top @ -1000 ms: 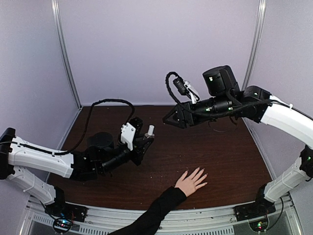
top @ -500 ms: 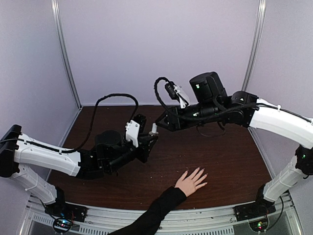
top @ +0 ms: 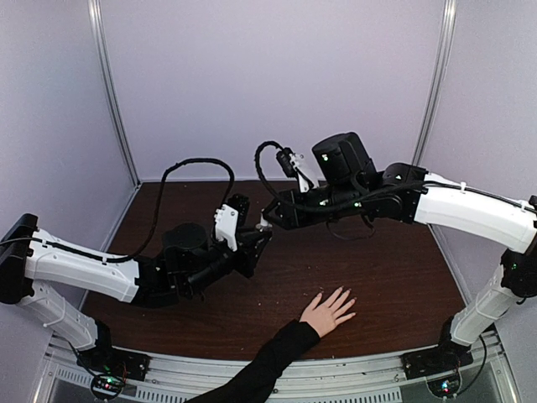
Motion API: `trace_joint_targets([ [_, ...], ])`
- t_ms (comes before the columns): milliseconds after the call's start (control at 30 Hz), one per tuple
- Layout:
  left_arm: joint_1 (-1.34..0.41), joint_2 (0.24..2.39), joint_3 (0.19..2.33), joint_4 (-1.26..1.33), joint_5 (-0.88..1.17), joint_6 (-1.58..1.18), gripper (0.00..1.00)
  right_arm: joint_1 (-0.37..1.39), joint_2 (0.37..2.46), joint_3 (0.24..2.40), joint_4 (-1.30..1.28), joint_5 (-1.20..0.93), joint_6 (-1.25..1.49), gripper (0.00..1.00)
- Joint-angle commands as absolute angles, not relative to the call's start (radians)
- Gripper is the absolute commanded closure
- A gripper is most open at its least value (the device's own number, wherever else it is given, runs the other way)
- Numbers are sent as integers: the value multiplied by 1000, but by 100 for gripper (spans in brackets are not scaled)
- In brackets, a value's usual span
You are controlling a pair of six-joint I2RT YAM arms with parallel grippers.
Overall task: Paint the nails
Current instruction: Unscrew the nail polish bottle cap from the nail polish bottle.
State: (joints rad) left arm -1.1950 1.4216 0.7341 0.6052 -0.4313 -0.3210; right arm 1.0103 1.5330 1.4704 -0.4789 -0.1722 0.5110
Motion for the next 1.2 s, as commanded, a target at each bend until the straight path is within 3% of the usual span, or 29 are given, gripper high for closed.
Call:
trace_joint_targets([
  [0, -1195, 1423, 755, 680, -445, -331, 100, 1019, 1544, 1464, -447, -134, 527, 62],
  [333, -1195, 1390, 725, 683, -358, -310, 100, 1019, 1559, 1484, -484, -176, 488, 63],
  [600, -1195, 1383, 727, 685, -324, -308, 100, 1018, 1553, 1492, -514, -164, 468, 70],
  [833, -1195, 1384, 730, 688, -319, -316, 100, 1019, 1547, 1492, -511, -167, 466, 86],
  [1167, -1195, 1358, 723, 680, -250, -329, 100, 1019, 1523, 1492, -497, -194, 415, 99],
])
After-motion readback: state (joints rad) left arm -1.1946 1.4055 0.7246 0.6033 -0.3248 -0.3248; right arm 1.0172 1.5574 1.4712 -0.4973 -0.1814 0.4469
